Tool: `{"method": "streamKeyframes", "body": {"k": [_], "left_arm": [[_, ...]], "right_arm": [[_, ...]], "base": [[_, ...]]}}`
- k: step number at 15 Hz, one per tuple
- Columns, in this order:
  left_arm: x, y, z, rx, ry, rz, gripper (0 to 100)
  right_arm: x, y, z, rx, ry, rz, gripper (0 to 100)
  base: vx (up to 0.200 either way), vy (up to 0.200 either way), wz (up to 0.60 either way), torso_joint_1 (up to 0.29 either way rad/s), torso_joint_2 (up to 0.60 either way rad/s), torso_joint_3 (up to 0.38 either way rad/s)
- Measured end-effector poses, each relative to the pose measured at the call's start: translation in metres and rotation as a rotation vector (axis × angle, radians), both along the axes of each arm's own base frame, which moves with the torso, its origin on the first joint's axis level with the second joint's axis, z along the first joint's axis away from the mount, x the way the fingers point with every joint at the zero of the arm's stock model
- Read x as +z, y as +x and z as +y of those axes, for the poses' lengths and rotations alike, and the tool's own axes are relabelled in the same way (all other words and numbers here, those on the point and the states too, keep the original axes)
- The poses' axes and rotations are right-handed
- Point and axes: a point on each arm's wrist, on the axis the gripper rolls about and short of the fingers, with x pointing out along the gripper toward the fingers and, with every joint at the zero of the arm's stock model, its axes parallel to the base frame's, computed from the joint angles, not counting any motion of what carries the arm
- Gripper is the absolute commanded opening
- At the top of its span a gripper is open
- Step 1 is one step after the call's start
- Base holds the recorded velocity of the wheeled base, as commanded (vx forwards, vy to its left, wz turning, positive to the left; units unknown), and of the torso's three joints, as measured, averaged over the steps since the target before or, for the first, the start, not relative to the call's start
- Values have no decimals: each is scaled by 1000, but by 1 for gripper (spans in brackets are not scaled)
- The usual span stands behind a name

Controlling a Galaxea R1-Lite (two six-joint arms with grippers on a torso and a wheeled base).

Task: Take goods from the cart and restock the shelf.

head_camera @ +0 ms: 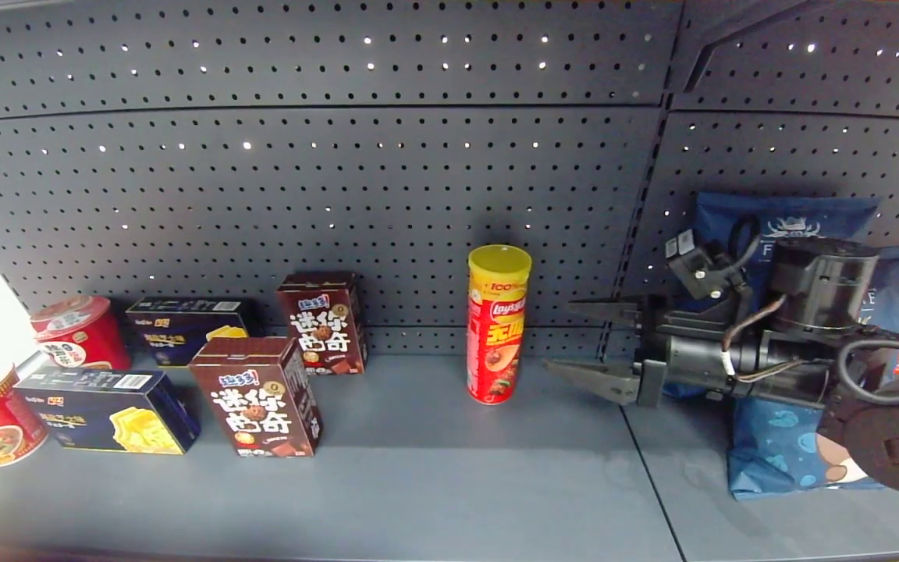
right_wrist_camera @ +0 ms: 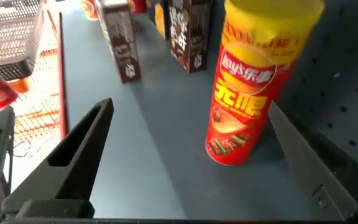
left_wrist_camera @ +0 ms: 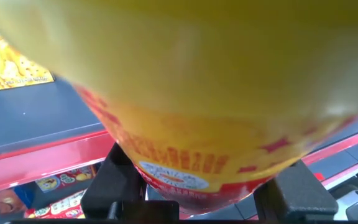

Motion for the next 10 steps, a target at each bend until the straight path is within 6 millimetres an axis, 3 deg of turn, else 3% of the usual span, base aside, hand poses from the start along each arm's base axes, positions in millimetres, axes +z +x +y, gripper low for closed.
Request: {"method": "streamKeyframes", "body": {"k": [5,10], "left_arm": [[0,0,0,-2,0,1,0],[0,1,0,1,4,-13,0]], "right_arm": [[-13,38,16,-3,0,1,100],[-28,64,21,-16,8,-6,100]], "base": [[0,0,0,0,0,0],[0,0,0,0,0,0]]}}
